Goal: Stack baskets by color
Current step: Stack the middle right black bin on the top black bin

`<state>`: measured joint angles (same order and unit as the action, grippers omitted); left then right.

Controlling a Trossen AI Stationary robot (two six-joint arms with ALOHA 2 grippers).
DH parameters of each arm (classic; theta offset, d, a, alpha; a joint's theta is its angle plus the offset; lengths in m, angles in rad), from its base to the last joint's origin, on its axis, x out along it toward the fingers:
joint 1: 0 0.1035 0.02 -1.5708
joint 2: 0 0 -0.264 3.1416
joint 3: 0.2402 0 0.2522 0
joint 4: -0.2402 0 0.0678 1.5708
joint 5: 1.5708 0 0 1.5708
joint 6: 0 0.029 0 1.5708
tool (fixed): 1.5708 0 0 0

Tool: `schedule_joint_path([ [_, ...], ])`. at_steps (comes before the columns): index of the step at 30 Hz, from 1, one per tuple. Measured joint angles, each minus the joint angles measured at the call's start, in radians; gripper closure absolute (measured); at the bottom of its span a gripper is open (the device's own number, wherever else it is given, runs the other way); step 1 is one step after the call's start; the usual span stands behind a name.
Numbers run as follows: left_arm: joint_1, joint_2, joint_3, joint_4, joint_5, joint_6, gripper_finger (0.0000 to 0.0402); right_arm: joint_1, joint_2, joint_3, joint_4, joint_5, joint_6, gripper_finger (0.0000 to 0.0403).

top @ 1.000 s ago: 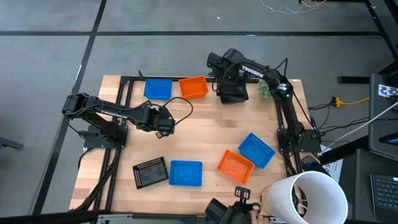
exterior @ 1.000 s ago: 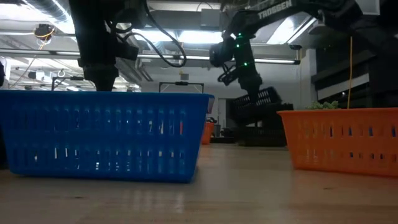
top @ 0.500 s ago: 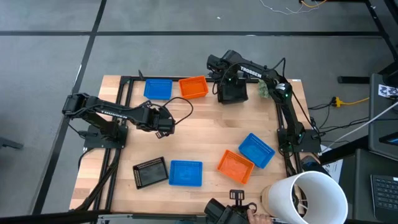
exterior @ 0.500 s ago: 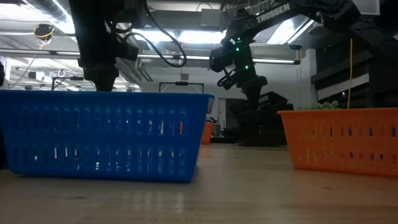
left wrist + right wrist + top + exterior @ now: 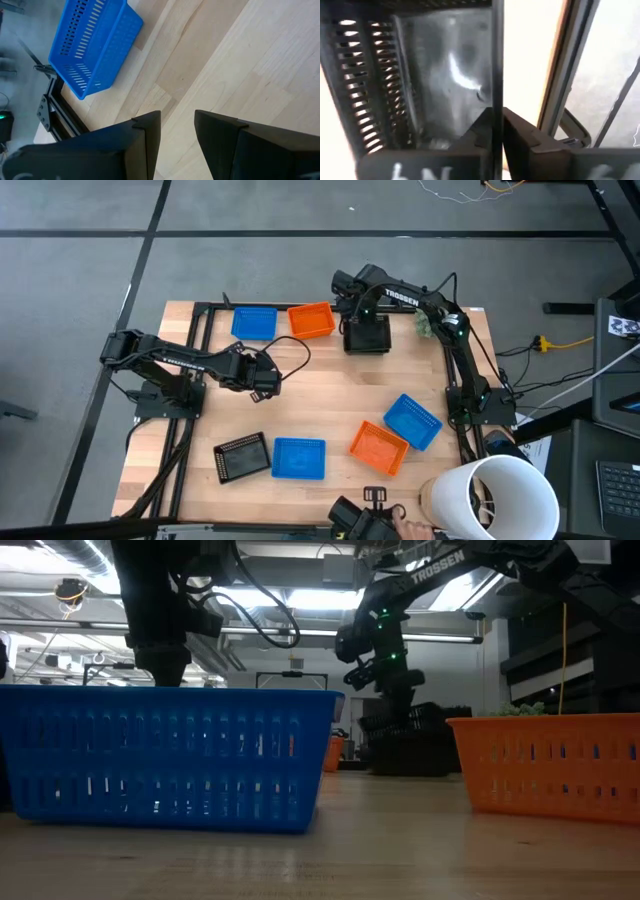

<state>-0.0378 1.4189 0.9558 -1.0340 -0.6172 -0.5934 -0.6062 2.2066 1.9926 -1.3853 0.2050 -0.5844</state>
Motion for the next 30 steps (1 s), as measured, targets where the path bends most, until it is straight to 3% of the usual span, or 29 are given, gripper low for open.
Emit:
schedule_joint_path([
  [6, 0.000, 0.000, 0.000, 0.000, 0.000, -0.001, 0.0289, -0.001, 0.000, 0.000, 0.001, -0.073, 0.000, 0.0313],
  [9, 0.000, 0.000, 0.000, 0.000, 0.000, -0.001, 0.0289, 0.001, 0.000, 0.000, 0.001, -0.039, 0.006, 0.0294],
  [16, 0.000, 0.000, 0.000, 0.000, 0.001, -0.005, 0.0289, -0.001, 0.000, 0.000, 0.006, -0.022, -0.046, 0.0283],
  [21, 0.000, 0.000, 0.000, 0.011, 0.001, -0.006, 0.0289, -0.005, 0.000, 0.000, 0.042, -0.022, -0.052, 0.0309],
  [26, 0.000, 0.000, 0.000, 0.012, 0.001, -0.006, 0.0289, -0.006, 0.000, 0.000, 0.050, 0.020, -0.054, 0.0388],
  [30, 0.000, 0.000, 0.000, 0.012, 0.001, -0.006, 0.0289, -0.006, 0.000, 0.004, 0.029, 0.021, -0.053, 0.0390],
])
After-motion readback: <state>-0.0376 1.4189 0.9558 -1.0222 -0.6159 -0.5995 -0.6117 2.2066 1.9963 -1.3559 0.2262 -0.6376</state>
